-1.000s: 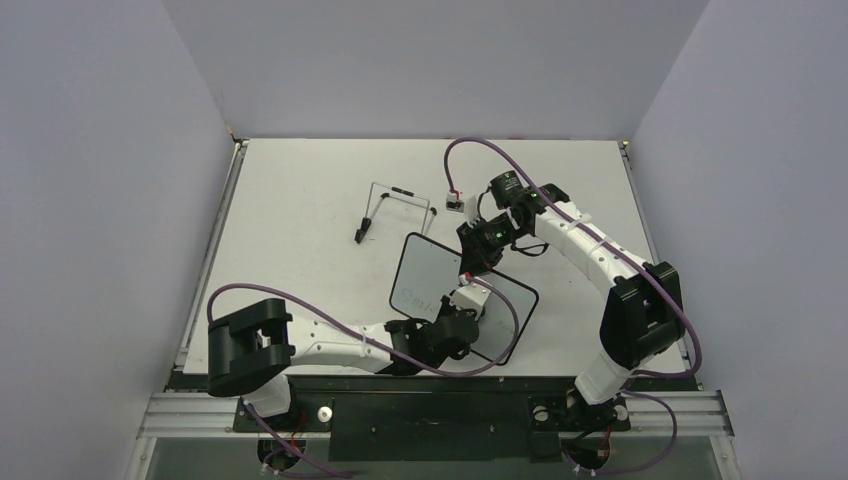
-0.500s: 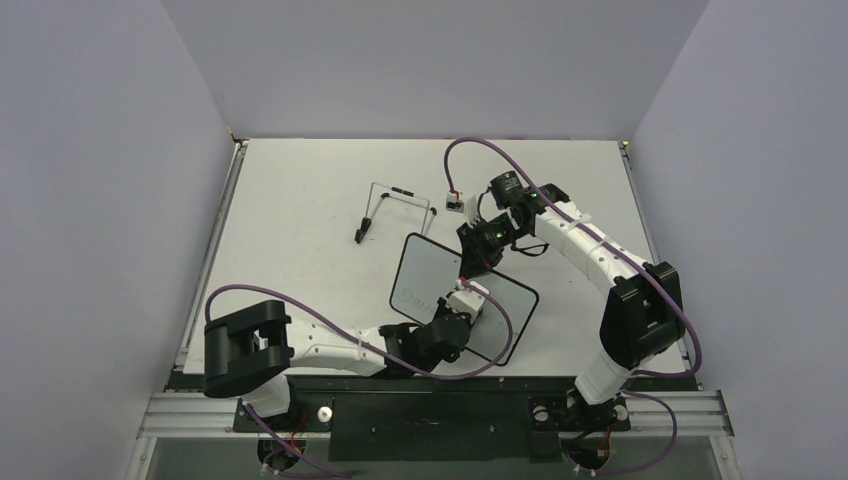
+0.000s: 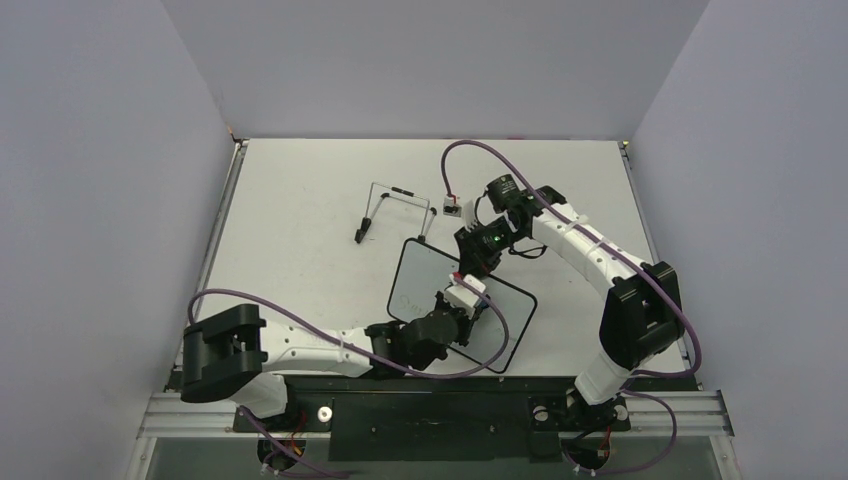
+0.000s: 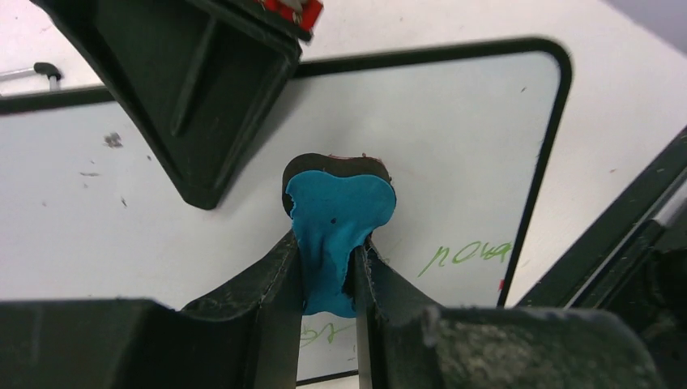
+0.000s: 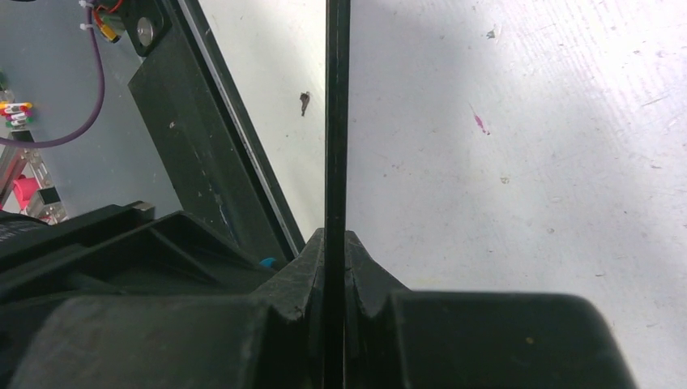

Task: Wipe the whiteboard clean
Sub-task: Erase the whiteboard at the whiteboard stand.

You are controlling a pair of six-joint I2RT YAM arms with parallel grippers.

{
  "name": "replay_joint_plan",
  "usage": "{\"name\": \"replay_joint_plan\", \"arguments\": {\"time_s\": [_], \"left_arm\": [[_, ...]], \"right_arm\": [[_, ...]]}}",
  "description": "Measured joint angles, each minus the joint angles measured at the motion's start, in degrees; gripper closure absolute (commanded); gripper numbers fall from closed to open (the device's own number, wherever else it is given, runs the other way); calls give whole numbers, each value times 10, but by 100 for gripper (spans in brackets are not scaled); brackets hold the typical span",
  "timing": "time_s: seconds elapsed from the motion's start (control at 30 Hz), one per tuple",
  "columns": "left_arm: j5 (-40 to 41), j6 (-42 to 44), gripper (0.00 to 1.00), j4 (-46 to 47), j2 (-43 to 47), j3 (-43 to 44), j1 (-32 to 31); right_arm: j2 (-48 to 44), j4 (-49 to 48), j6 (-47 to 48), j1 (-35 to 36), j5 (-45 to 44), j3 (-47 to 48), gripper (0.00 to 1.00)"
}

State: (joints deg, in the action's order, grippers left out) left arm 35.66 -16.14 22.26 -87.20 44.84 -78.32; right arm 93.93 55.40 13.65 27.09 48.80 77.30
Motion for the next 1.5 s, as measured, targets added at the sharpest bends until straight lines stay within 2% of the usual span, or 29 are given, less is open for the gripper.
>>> {"name": "replay_joint_plan", "arguments": {"time_s": [0.23,0.43,0.77,1.17,1.37,1.5], "left_arm": [[-24,-15,100,5,29,-20,0],[-35,-18,100,-11,-21,-16,-11],[-12,-5,100,-23,-91,43,-56],[4,-44,100,-10,-37,-20,0],[-21,-14,100,27,-40,-28,0],[-65,18,100,62,-54,-28,5]], "right_arm": [[0,3,0,3,1,-2,100],[0,3,0,4,0,-2,100],[0,0,2,3,-3,-2,100],[0,-11,0,-5,-5,-2,100],[-3,-7,-8,-20,-5,-3,100],[-15,-10,-21,-35,-11,-10,100]]}}
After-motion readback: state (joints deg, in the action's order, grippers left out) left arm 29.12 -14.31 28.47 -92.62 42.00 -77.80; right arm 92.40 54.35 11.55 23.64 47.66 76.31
